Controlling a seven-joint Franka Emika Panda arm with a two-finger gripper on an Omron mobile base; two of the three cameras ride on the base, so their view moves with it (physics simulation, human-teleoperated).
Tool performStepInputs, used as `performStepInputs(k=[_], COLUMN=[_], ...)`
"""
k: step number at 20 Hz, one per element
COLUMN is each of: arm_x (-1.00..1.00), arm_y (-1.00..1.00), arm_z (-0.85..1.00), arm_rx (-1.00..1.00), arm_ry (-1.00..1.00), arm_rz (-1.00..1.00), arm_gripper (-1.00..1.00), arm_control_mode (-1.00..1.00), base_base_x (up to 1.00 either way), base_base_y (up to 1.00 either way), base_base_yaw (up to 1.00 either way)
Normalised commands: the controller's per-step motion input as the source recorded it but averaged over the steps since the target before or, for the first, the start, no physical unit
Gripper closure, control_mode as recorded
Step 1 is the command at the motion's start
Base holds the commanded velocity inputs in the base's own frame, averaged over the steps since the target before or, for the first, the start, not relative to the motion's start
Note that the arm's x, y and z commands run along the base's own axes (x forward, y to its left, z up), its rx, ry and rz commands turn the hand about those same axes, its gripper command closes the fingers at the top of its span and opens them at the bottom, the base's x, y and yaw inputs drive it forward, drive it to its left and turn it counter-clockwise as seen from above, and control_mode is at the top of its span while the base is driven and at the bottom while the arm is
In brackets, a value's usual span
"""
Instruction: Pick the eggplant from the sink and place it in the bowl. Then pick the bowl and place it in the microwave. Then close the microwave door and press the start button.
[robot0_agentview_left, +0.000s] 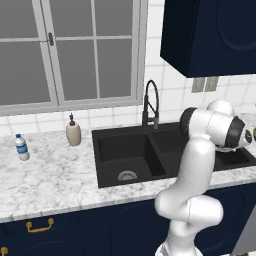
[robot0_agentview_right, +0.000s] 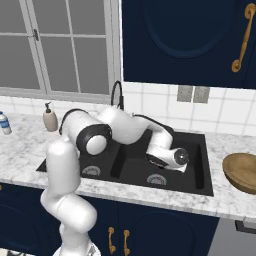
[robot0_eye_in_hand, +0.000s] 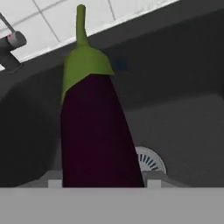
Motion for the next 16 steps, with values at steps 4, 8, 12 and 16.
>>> performStepInputs(k=[4, 8, 12, 16], arm_x=[-0.63, -0.48, -0.31, -0.11], arm_y=[0.01, -0.06, -0.21, -0.31], arm_z=[0.88, 0.99, 0.83, 0.86], arm_rx=[-0.34, -0.31, -0.35, -0.29], arm_ry=[-0.06, 0.05, 0.24, 0.31], arm_rz=[-0.33, -0.26, -0.23, -0.25], arm_gripper=[1.0, 1.0, 1.0, 1.0], arm_control_mode=[-1.0, -1.0, -1.0, -1.0], base_base_x=[0.0, 0.0, 0.0, 0.0], base_base_y=[0.0, 0.0, 0.0, 0.0], base_base_yaw=[0.0, 0.0, 0.0, 0.0])
